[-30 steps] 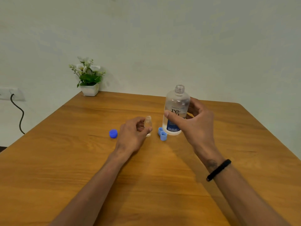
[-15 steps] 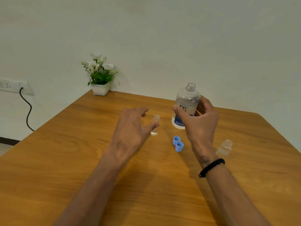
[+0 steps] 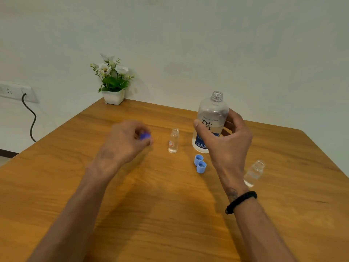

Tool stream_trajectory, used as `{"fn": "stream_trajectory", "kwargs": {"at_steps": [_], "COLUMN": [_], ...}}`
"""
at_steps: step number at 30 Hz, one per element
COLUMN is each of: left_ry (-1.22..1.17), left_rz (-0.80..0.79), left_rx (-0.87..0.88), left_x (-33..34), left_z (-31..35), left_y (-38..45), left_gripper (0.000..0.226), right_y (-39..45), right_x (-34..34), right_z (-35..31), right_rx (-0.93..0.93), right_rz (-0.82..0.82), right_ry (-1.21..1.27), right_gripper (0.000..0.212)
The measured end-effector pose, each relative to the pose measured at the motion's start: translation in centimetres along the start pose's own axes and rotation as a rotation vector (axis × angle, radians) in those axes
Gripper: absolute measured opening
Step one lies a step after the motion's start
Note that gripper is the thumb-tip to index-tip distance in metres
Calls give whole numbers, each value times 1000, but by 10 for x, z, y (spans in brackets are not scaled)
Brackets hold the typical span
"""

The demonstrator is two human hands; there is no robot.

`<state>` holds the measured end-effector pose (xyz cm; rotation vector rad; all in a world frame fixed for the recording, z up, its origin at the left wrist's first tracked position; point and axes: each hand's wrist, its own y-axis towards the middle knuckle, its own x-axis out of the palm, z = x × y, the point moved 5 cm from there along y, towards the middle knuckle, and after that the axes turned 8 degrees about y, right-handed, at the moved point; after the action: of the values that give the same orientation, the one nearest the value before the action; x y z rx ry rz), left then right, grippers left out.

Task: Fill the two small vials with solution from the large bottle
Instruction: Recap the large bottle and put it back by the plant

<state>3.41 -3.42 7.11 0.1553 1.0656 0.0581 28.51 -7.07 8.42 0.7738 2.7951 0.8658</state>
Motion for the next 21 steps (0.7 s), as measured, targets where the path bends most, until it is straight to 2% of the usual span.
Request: {"fn": "stream_trajectory", "kwargs": {"at_steps": [2, 4, 5, 10, 12, 16, 21], "left_ry": [-345, -702, -793, -899, -970, -961, -930], "left_rz": [279, 372, 377, 365, 361, 340, 422], "left_rx": [59, 104, 134, 339, 356, 349, 339], "left_x": [-15, -24, -28, -50, -47, -18, -4], "left_z": [12, 27, 38, 108, 126, 135, 128], "left_y": [-4, -8, -8, 8, 14, 18, 18], "left_gripper": [28, 33, 32, 19, 14, 21, 20], "right_y": [-3, -7, -9, -14, -15, -12, -8], "right_x": [2, 4, 6, 14, 14, 11, 7], "right_z": [-4, -9, -11, -11, -8, -3, 3], "right_rx": [-43, -112, -145, -197, -183, -141, -156], "right_rz": [15, 12, -1, -82, -70, -35, -15], "right_ry": [-19, -59, -79, -130, -122, -88, -133], "right_gripper": [65, 68, 69, 68, 66, 62, 62]}}
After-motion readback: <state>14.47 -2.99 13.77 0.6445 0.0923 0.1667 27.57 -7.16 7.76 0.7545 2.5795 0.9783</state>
